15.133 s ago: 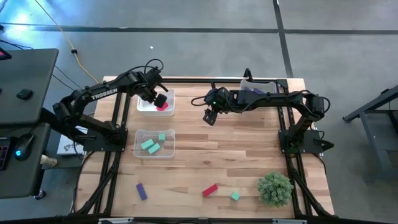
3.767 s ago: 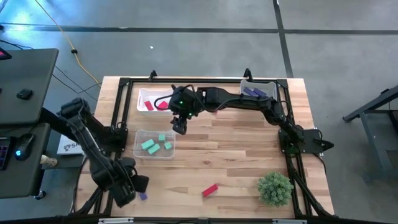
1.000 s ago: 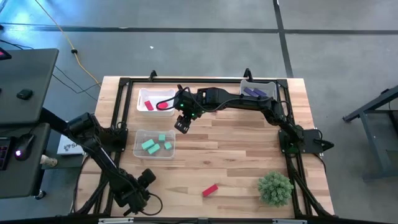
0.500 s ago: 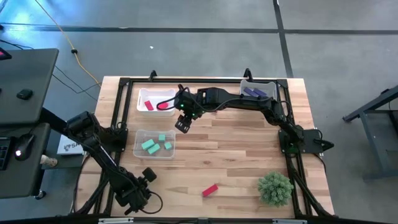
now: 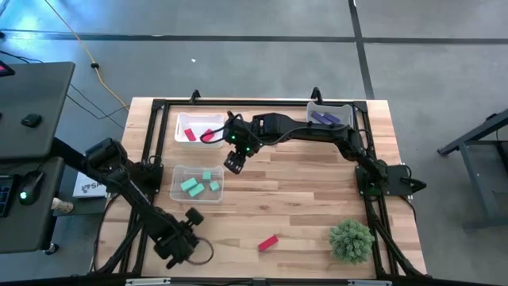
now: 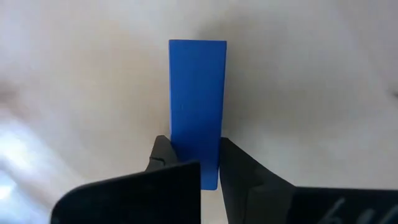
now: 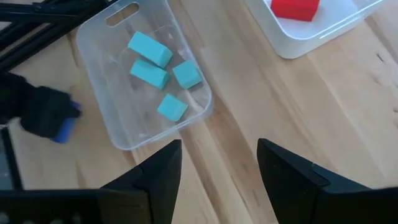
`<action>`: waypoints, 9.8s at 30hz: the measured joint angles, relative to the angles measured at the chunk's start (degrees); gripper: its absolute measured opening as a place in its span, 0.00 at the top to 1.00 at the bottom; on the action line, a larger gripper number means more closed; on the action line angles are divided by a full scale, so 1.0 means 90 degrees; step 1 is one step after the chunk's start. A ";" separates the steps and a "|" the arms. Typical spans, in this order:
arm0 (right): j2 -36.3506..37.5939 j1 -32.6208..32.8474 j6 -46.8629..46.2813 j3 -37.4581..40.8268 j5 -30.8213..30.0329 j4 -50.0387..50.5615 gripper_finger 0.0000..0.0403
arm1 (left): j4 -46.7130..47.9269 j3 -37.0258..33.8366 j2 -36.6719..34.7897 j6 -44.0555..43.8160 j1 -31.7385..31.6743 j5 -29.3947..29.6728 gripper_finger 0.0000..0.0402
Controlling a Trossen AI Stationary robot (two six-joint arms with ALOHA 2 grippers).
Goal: Sort & place blocks by color
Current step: Put the violet block into the gray bin, then put the red block into the white bin
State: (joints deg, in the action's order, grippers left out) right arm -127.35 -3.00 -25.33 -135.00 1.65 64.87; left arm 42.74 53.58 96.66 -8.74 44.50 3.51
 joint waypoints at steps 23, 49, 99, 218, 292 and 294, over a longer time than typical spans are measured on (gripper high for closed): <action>0.1331 0.0310 -0.0307 -0.0005 -0.1024 0.0648 0.51 | 0.0025 0.0024 -0.1053 0.0448 -0.1646 0.1080 1.00; 0.2131 -0.0459 0.0421 -0.0002 -0.0497 0.1007 0.51 | -0.0927 0.0034 -0.2658 0.0427 -0.3663 0.2247 1.00; 0.2079 -0.0992 -0.0812 0.1860 0.0819 -0.1492 0.51 | -0.1974 0.1059 -0.2656 0.2827 -0.5526 0.3502 1.00; 0.2065 -0.3595 -0.1039 0.4803 -0.2287 0.1830 0.89 | -0.2979 0.1059 -0.2654 0.3646 -0.8841 0.2446 0.75; 0.3543 -0.2550 0.0137 0.5508 0.0206 0.0392 0.67 | -0.2176 0.1056 -0.2672 0.1921 -0.8319 0.1791 0.75; 0.3543 -0.2317 0.0268 0.5508 0.0206 0.0354 0.66 | -0.2123 0.1056 -0.2672 0.1623 -0.8122 0.1786 0.75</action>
State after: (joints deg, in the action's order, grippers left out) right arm -95.46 -23.85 -22.91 -85.43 3.51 68.06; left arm 23.64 63.09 72.61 5.87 -28.60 19.58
